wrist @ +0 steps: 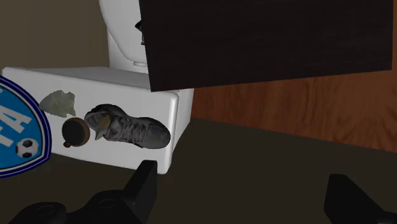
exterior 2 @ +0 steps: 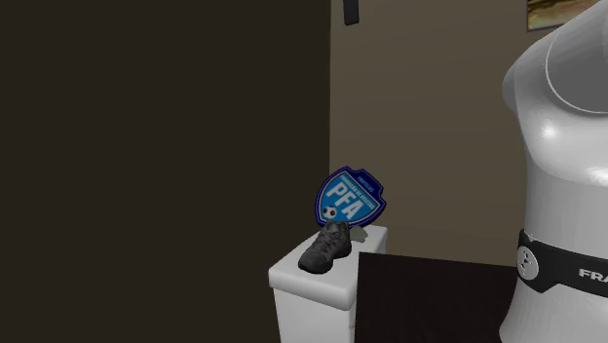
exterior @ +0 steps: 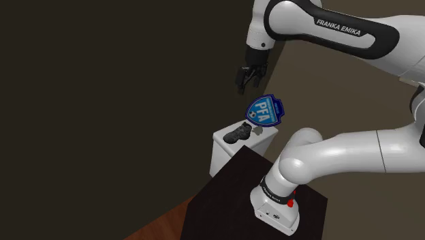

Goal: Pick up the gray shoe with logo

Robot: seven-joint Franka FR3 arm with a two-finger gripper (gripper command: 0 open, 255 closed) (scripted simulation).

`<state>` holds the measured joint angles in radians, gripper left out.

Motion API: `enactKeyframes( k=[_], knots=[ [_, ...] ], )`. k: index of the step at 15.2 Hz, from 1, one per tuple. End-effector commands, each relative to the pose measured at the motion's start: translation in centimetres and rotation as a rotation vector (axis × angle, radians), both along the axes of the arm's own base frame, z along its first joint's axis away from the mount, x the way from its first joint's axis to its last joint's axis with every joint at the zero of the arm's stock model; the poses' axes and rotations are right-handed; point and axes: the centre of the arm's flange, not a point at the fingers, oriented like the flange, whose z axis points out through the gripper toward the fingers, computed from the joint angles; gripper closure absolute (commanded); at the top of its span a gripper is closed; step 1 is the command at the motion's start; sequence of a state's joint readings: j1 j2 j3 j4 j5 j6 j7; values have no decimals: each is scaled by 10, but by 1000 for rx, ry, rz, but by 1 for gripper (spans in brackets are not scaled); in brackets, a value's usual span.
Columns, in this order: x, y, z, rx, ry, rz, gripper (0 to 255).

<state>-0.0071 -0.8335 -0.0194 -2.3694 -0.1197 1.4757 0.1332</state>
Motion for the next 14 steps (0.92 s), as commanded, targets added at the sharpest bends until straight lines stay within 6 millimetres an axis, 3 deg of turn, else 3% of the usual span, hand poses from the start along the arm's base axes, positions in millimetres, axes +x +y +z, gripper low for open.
enactKeyframes(
  k=[1,14],
  knots=[
    [0,0,0,0,0,0,0],
    [10,-80,-146,-61,116,411,0]
  ],
)
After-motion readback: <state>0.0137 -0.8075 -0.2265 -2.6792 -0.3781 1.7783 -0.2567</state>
